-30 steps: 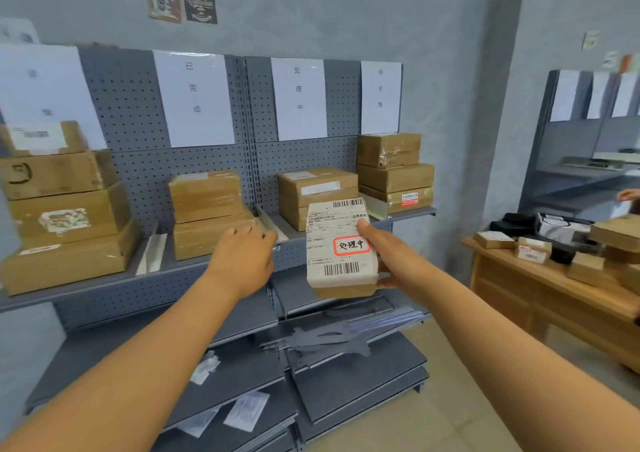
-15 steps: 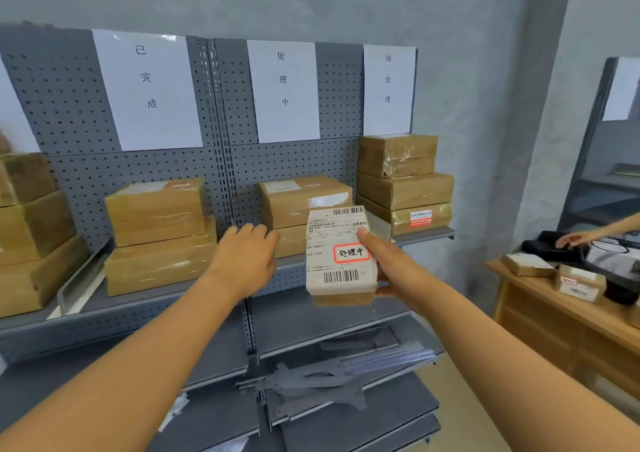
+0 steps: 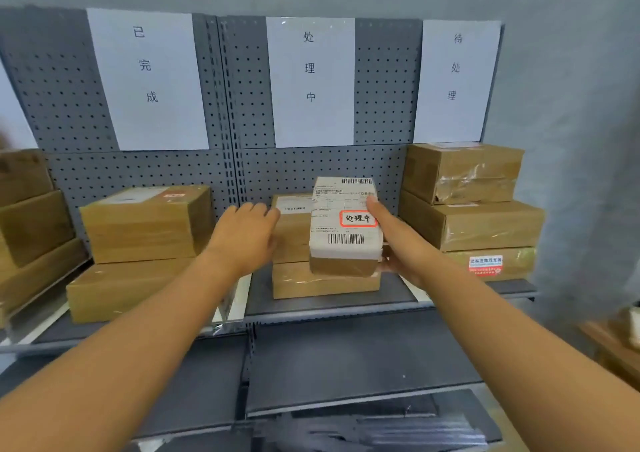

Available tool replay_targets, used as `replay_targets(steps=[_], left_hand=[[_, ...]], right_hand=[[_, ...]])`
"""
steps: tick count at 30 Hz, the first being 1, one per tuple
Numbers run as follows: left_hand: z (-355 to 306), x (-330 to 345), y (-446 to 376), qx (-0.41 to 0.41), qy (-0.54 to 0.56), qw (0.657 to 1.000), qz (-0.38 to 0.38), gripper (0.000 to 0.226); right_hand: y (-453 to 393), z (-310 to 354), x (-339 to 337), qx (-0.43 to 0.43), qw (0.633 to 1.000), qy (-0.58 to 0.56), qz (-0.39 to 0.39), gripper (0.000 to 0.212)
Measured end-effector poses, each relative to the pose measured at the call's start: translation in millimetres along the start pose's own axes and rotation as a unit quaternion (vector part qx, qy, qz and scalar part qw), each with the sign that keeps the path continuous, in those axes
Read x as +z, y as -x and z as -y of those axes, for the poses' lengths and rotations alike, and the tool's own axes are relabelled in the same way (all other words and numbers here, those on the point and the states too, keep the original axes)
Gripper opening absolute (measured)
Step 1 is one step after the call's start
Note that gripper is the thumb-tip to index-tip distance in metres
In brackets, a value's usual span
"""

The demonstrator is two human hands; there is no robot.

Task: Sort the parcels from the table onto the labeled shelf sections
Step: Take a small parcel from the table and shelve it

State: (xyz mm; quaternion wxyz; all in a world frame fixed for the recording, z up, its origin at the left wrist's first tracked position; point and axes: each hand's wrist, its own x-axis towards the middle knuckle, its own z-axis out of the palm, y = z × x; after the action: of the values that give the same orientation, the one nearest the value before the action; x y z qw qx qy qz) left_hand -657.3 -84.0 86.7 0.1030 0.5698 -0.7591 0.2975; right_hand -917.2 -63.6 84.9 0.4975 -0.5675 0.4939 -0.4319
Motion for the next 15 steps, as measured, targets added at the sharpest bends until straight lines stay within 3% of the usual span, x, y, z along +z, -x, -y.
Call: replay_targets(steps=[4,15], left_hand=[[4.9,11.8,-36.6,-0.056,-0.009,0.998,-0.001,0.036],[44.8,63.6,-89.3,-0.142,-0.048,0.988,0.041,0.041]], right_hand=[[-58.7,16.5,-16.4,-0.017,0.999,-0.005,0.028,0.047],[-188.3,38.3,8.5,0.021,0.995,-0.022,0.094,0.057]])
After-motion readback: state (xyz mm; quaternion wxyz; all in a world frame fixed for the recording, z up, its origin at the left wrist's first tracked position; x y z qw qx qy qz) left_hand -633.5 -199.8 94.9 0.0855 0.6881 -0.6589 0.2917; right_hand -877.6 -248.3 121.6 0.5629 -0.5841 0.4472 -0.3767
